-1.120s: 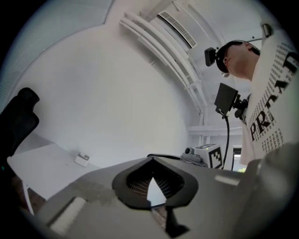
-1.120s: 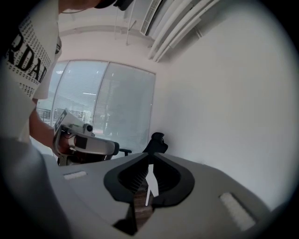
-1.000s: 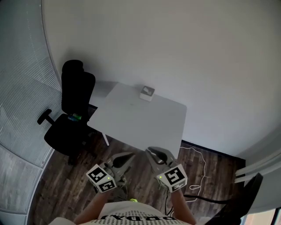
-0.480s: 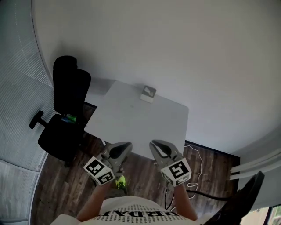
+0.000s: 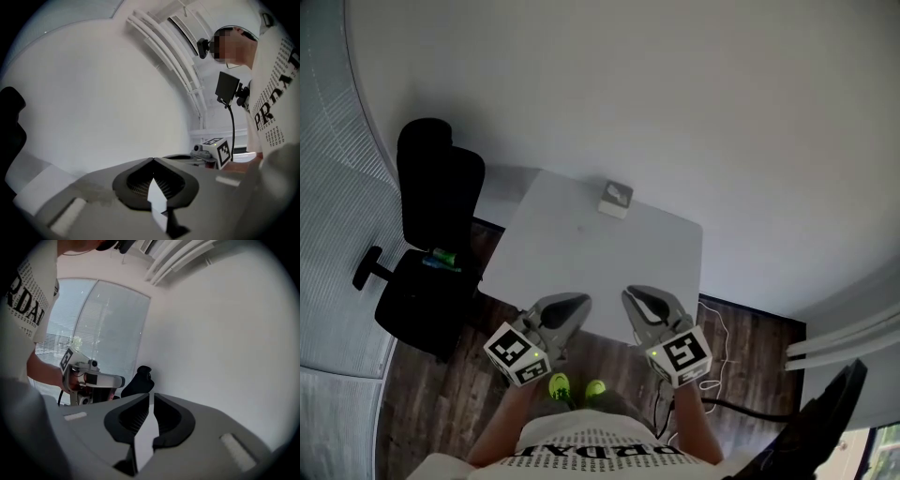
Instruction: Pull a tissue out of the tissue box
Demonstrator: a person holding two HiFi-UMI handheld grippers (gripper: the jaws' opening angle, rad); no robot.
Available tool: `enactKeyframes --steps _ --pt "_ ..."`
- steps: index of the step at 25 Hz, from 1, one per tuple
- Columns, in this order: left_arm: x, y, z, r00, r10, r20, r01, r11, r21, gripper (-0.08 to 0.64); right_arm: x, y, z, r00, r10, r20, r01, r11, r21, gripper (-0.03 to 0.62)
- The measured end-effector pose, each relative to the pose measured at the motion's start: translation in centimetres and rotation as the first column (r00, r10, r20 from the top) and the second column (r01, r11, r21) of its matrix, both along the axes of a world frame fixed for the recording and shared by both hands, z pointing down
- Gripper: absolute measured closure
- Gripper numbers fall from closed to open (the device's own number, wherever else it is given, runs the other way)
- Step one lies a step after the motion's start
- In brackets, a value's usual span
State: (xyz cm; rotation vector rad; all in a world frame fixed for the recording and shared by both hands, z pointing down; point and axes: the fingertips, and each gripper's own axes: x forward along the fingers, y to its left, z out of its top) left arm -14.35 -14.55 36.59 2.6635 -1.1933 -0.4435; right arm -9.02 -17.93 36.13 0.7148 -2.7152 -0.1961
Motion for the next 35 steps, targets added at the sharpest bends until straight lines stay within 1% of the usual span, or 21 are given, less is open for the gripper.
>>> enactKeyframes --steps 4,8,12,17,21,25,28,31,35 --pt "-0.6 -0.9 1.2 1.000 0.025 -0.003 -0.026 0.999 -0.023 0.571 -0.5 -1.3 0.5 1.000 0.005 -0.004 -0.005 1.000 0.010 0.566" --pt "-1.5 -1.8 1.8 0.999 0.014 -0.034 -0.016 0.999 -0.042 0.571 -0.3 -2.5 0.9 1.000 0.016 0.000 -0.016 1.000 0.007 0.566" --pt "-2.1 -2.5 1.1 0.998 0.010 -0.058 -0.012 0.999 -0.036 0.571 -0.6 -3.6 0.0 1.000 0.013 0.006 -0.013 1.000 0.023 0.566" --pt "-2.2 -4.1 0.1 0.999 0.010 -0.033 -0.010 1.000 -0.019 0.570 -1.2 -5.7 -1.2 1.000 -0.002 0.019 0.001 0.999 0.054 0.566" --pt "-1.5 -5.6 -0.3 1.000 0.012 -0.027 -0.012 1.000 -0.016 0.571 -0.5 -8.0 -0.8 0.998 0.005 0.057 -0.008 0.999 0.041 0.566" --pt "-1.1 -8.0 -0.3 1.000 -0.017 0.012 0.017 1.000 -0.014 0.569 0.3 -11.1 -0.3 0.996 0.013 0.085 -0.015 1.000 0.018 0.566" --pt "-0.4 -10.0 0.0 0.999 -0.008 0.045 0.009 1.000 -0.024 0.569 1.3 -13.3 0.3 0.993 0.033 0.117 -0.033 0.999 -0.006 0.566" --pt "0.5 -12.8 -0.1 0.999 -0.001 0.044 0.002 0.999 -0.036 0.570 2.4 -15.9 0.7 0.990 0.043 0.135 -0.041 0.999 -0.014 0.566" --pt "3.3 -16.1 -0.5 0.997 0.045 0.065 -0.043 0.998 -0.043 0.570 4.3 -19.4 1.0 0.988 0.061 0.141 -0.056 0.998 -0.043 0.566"
